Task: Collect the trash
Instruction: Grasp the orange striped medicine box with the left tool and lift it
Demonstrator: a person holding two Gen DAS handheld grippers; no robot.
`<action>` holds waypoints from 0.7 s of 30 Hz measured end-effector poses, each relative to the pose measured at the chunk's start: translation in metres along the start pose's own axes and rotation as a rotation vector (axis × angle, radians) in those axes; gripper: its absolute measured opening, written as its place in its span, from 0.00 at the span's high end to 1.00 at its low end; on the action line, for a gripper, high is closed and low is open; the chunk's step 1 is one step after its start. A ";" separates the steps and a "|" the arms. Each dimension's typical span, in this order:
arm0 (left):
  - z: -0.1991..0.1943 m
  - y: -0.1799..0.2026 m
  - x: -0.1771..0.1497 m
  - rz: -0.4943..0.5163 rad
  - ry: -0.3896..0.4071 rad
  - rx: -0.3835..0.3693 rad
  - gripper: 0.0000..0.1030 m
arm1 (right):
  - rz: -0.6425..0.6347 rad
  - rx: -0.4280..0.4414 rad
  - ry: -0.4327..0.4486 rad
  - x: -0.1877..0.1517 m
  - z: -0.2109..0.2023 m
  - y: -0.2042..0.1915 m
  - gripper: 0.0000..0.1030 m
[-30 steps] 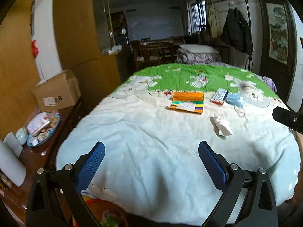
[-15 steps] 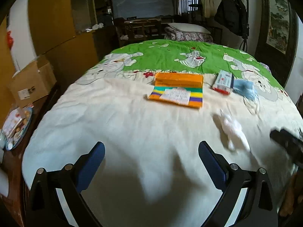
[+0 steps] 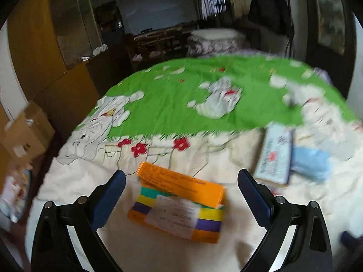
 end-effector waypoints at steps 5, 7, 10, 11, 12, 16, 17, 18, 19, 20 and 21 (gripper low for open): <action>-0.006 -0.053 -0.045 -0.059 -0.086 0.028 0.06 | 0.008 0.013 0.006 0.000 -0.002 0.000 0.12; -0.020 -0.079 -0.073 -0.092 -0.117 0.013 0.06 | 0.015 0.021 0.011 0.000 -0.003 0.001 0.12; -0.042 -0.102 -0.100 -0.118 -0.136 -0.004 0.06 | 0.021 0.027 0.013 0.001 -0.003 0.002 0.12; -0.051 -0.107 -0.105 -0.129 -0.130 -0.022 0.06 | 0.021 0.028 0.014 0.001 -0.003 0.002 0.12; -0.058 -0.109 -0.107 -0.138 -0.118 -0.041 0.06 | 0.021 0.028 0.014 0.001 -0.004 0.002 0.12; -0.069 -0.100 -0.095 -0.161 -0.059 -0.104 0.06 | 0.019 0.023 0.013 0.001 -0.004 0.002 0.12; -0.066 -0.094 -0.088 -0.169 -0.049 -0.122 0.06 | 0.019 0.022 0.013 0.001 -0.003 0.002 0.12; -0.063 -0.087 -0.081 -0.173 -0.044 -0.140 0.06 | 0.019 0.021 0.013 0.001 -0.003 0.002 0.12; -0.060 -0.081 -0.076 -0.174 -0.041 -0.150 0.06 | 0.019 0.021 0.013 0.001 -0.004 0.002 0.12; -0.054 -0.072 -0.068 -0.168 -0.035 -0.155 0.06 | 0.019 0.021 0.013 0.001 -0.004 0.002 0.12; -0.049 -0.066 -0.063 -0.155 -0.033 -0.144 0.06 | 0.020 0.021 0.012 0.001 -0.004 0.002 0.12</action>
Point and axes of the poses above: each gripper's, at about its wrist camera, not at the fingertips, and z roughly the way its jaws point, y to its right, x to its top, the point moved 7 cm from there along z, roughly the way its jaws point, and after that the axes turned 1 degree about y, right-handed, at the moved point
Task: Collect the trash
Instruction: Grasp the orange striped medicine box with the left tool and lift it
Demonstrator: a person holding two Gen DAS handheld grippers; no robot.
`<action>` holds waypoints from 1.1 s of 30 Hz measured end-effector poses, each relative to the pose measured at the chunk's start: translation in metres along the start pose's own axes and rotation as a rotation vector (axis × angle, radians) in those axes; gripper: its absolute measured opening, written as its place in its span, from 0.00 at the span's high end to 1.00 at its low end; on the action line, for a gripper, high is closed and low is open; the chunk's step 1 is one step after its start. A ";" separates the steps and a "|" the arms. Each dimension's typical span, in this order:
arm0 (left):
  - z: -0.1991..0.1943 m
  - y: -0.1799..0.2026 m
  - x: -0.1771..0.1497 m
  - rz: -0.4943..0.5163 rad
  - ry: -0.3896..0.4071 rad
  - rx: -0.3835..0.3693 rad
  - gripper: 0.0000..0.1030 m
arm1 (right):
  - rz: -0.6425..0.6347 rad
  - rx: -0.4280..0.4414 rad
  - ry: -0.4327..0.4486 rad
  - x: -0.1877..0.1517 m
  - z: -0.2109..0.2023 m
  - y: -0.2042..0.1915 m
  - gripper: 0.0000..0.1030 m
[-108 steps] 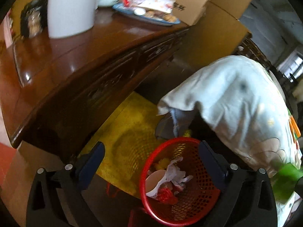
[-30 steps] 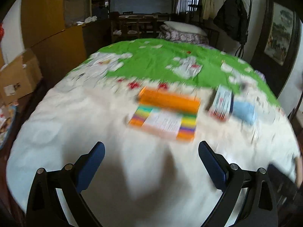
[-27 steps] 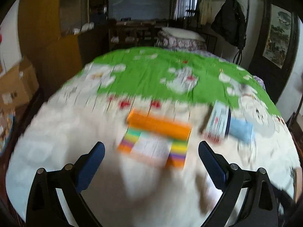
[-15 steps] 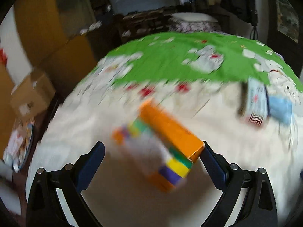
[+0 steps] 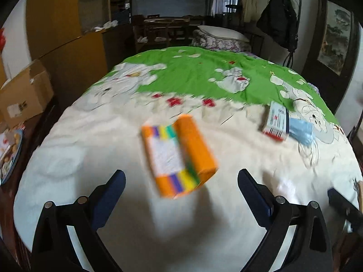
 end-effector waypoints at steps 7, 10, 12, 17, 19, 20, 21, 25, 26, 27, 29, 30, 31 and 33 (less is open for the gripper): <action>0.053 -0.017 0.021 -0.083 -0.063 0.073 0.06 | 0.003 0.006 -0.002 -0.001 0.001 0.000 0.11; 0.071 -0.027 0.007 -0.167 -0.108 0.002 0.06 | 0.002 0.006 -0.003 -0.001 0.001 0.000 0.10; 0.073 -0.026 0.002 -0.154 -0.093 0.005 0.06 | 0.001 0.004 -0.004 -0.001 0.002 0.000 0.10; 0.073 -0.025 0.000 -0.156 -0.092 0.009 0.06 | -0.005 -0.007 -0.007 -0.001 0.004 -0.001 0.10; 0.072 -0.026 -0.001 -0.161 -0.088 0.009 0.06 | -0.009 -0.010 -0.008 -0.001 0.004 -0.001 0.10; 0.071 -0.027 -0.001 -0.168 -0.084 0.005 0.06 | -0.010 -0.011 -0.008 -0.001 0.004 -0.001 0.10; 0.070 -0.028 -0.001 -0.178 -0.078 0.001 0.06 | -0.010 -0.012 -0.008 -0.002 0.004 -0.001 0.10; 0.067 -0.032 -0.001 -0.208 -0.062 -0.005 0.06 | -0.013 -0.015 -0.009 -0.002 0.004 -0.001 0.10; 0.067 -0.033 -0.001 -0.208 -0.059 0.002 0.06 | -0.013 -0.015 -0.009 -0.002 0.004 -0.001 0.10; 0.066 -0.033 -0.001 -0.207 -0.058 0.009 0.06 | -0.012 -0.015 -0.009 -0.002 0.004 -0.001 0.10; 0.065 -0.034 -0.001 -0.207 -0.052 0.035 0.06 | -0.012 -0.014 -0.009 -0.002 0.004 -0.001 0.10; 0.064 -0.035 -0.001 -0.209 -0.049 0.046 0.06 | -0.012 -0.015 -0.009 -0.002 0.005 -0.001 0.10; 0.063 -0.036 -0.001 -0.215 -0.045 0.056 0.06 | -0.012 -0.015 -0.009 -0.002 0.005 -0.001 0.10; 0.060 -0.038 0.000 -0.224 -0.032 0.052 0.07 | -0.013 -0.015 -0.009 -0.002 0.005 -0.001 0.10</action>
Point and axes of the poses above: each gripper's, at about its wrist camera, not at the fingertips, and z roughly the way its jaws point, y to its right, x to its top, the point moved 7 cm from there along z, roughly the way its jaws point, and after that the axes turned 1 degree about y, right-handed, at the moved point
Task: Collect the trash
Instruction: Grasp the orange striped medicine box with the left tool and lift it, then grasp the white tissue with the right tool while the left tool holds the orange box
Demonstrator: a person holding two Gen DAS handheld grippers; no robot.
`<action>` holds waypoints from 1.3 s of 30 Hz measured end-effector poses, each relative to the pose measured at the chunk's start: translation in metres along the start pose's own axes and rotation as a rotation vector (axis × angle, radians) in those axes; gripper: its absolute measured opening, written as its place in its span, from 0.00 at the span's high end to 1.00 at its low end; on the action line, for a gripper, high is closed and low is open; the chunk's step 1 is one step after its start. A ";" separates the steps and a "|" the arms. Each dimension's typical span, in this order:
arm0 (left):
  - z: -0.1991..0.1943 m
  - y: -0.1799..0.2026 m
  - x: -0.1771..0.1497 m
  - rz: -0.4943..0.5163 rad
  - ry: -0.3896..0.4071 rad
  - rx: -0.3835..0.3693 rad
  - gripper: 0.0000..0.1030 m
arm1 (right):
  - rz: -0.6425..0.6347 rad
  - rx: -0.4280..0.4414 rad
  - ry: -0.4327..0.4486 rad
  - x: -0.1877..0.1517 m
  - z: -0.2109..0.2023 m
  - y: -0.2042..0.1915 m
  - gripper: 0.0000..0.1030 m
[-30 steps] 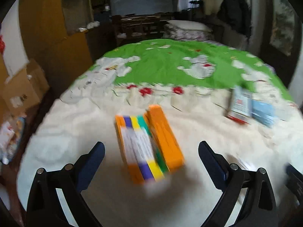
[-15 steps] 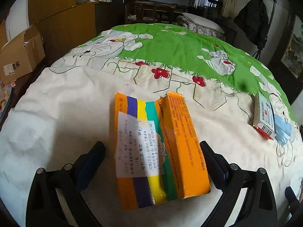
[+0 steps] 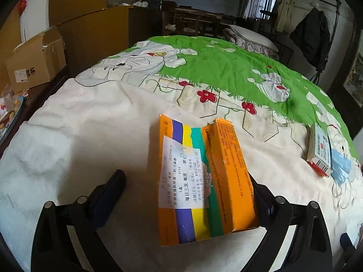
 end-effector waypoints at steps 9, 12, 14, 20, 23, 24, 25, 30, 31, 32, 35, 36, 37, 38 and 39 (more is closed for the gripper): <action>-0.015 0.002 0.004 -0.040 0.071 -0.162 0.48 | -0.002 -0.002 0.000 0.000 0.001 0.000 0.10; -0.017 0.001 0.004 -0.049 0.077 -0.174 0.48 | -0.007 -0.008 -0.002 0.000 0.001 0.000 0.10; -0.017 0.001 0.005 -0.056 0.076 -0.178 0.48 | -0.017 -0.019 -0.002 0.000 0.001 -0.002 0.10; -0.016 -0.003 0.006 -0.081 0.056 -0.200 0.48 | -0.102 0.004 -0.027 -0.002 0.015 -0.033 0.10; -0.014 -0.004 0.005 -0.091 0.043 -0.213 0.48 | -0.131 0.029 -0.044 -0.003 0.027 -0.052 0.10; -0.013 -0.004 0.005 -0.092 0.039 -0.216 0.48 | -0.143 0.033 -0.047 -0.003 0.031 -0.058 0.10; -0.012 -0.004 0.005 -0.093 0.036 -0.219 0.48 | -0.161 0.036 -0.054 -0.002 0.037 -0.065 0.10; -0.008 -0.003 0.003 -0.089 0.024 -0.218 0.46 | -0.200 0.020 -0.077 -0.002 0.053 -0.079 0.20; -0.008 -0.003 0.003 -0.087 0.022 -0.217 0.44 | -0.210 0.013 -0.088 -0.003 0.056 -0.081 0.24; -0.006 -0.002 0.003 -0.085 0.016 -0.212 0.43 | -0.223 0.005 -0.102 -0.004 0.059 -0.083 0.32; -0.001 -0.001 0.002 -0.081 -0.010 -0.205 0.42 | -0.258 -0.022 -0.125 -0.008 0.067 -0.088 0.51; 0.000 -0.001 0.002 -0.080 -0.015 -0.206 0.41 | -0.265 -0.035 -0.131 -0.008 0.070 -0.088 0.59; 0.000 0.000 0.002 -0.078 -0.016 -0.207 0.40 | -0.265 -0.041 -0.131 -0.008 0.071 -0.088 0.61; 0.000 0.001 0.001 -0.070 -0.016 -0.203 0.40 | -0.264 -0.039 -0.129 -0.008 0.070 -0.088 0.65; 0.000 0.001 0.001 -0.065 -0.015 -0.201 0.41 | -0.262 -0.036 -0.129 -0.008 0.070 -0.088 0.69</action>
Point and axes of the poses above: each gripper's, at about its wrist camera, not at the fingertips, and z roughly the way its jaws point, y to its right, x to its top, the point moved 7 cm from there along z, roughly the way its jaws point, and after that the axes turned 1 degree about y, right-handed, at the moved point
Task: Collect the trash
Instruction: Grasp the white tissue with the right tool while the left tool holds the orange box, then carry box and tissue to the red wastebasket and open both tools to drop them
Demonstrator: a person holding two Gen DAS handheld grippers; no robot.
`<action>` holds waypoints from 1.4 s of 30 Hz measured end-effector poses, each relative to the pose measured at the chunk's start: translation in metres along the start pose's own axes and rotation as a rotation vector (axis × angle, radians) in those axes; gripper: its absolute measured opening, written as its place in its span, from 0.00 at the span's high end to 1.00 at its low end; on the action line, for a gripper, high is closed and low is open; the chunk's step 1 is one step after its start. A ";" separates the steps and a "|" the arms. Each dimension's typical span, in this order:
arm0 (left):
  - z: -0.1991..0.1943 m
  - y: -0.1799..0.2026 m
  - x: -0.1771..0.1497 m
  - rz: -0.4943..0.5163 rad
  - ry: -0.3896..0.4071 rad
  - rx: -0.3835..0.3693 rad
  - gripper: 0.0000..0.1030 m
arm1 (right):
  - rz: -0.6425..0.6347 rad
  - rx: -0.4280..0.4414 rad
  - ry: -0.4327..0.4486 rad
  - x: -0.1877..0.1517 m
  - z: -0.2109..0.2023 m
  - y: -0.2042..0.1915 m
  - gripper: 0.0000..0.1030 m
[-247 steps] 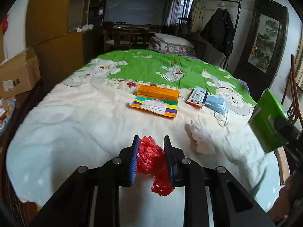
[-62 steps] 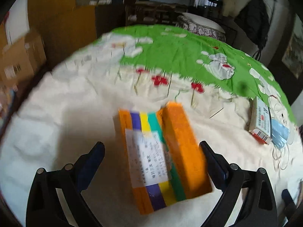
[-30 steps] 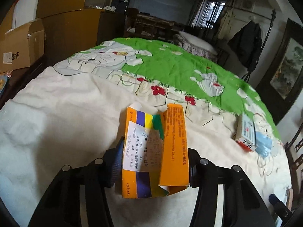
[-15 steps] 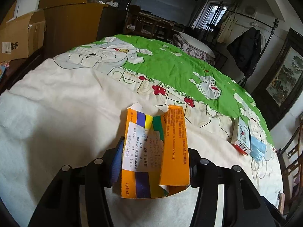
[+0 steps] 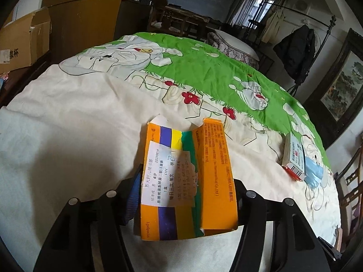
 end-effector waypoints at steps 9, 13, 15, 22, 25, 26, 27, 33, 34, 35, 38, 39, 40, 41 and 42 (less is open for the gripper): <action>-0.027 -0.003 0.001 -0.004 0.045 -0.006 0.52 | 0.040 0.025 0.003 0.002 -0.007 0.004 0.75; -0.060 0.000 0.003 0.012 0.091 -0.010 0.52 | 0.051 0.031 0.016 0.005 -0.015 0.004 0.76; -0.079 0.004 0.005 0.029 0.117 -0.008 0.52 | 0.054 0.036 0.026 0.006 -0.022 0.002 0.76; -0.141 0.018 0.002 0.058 0.186 -0.029 0.51 | 0.041 0.056 0.086 0.012 -0.062 -0.011 0.76; -0.164 0.021 -0.001 0.058 0.206 -0.041 0.51 | 0.038 0.070 0.128 0.014 -0.086 -0.018 0.76; -0.175 0.023 -0.001 0.062 0.220 -0.040 0.51 | 0.039 0.076 0.138 0.015 -0.092 -0.020 0.76; -0.183 0.024 -0.002 0.066 0.231 -0.039 0.51 | 0.037 0.083 0.155 0.017 -0.102 -0.023 0.76; -0.243 0.034 -0.011 0.101 0.314 -0.045 0.51 | -0.002 0.118 0.258 0.019 -0.154 -0.048 0.76; -0.252 0.035 -0.013 0.106 0.326 -0.042 0.51 | -0.009 0.127 0.274 0.018 -0.163 -0.054 0.76; -0.265 0.036 -0.017 0.112 0.342 -0.038 0.51 | -0.014 0.136 0.286 0.017 -0.169 -0.058 0.76; -0.296 0.035 -0.028 0.122 0.381 -0.028 0.51 | -0.031 0.172 0.329 0.013 -0.191 -0.077 0.76; -0.311 0.034 -0.033 0.126 0.399 -0.020 0.51 | -0.037 0.193 0.343 0.011 -0.200 -0.085 0.76; -0.319 0.033 -0.037 0.127 0.409 -0.016 0.51 | -0.039 0.206 0.349 0.010 -0.204 -0.090 0.76; -0.332 0.030 -0.042 0.127 0.426 -0.010 0.51 | -0.043 0.228 0.358 0.007 -0.211 -0.098 0.76; -0.344 0.027 -0.047 0.125 0.440 -0.005 0.51 | -0.048 0.245 0.365 0.004 -0.217 -0.104 0.76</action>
Point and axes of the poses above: each gripper's, at about its wrist camera, not at the fingertips, and z roughly the way its jaws point, y to its right, x to its top, the point moved 7 cm from there along z, roughly the way its jaws point, and after that the axes turned 1 degree about y, right-handed, at the moved point
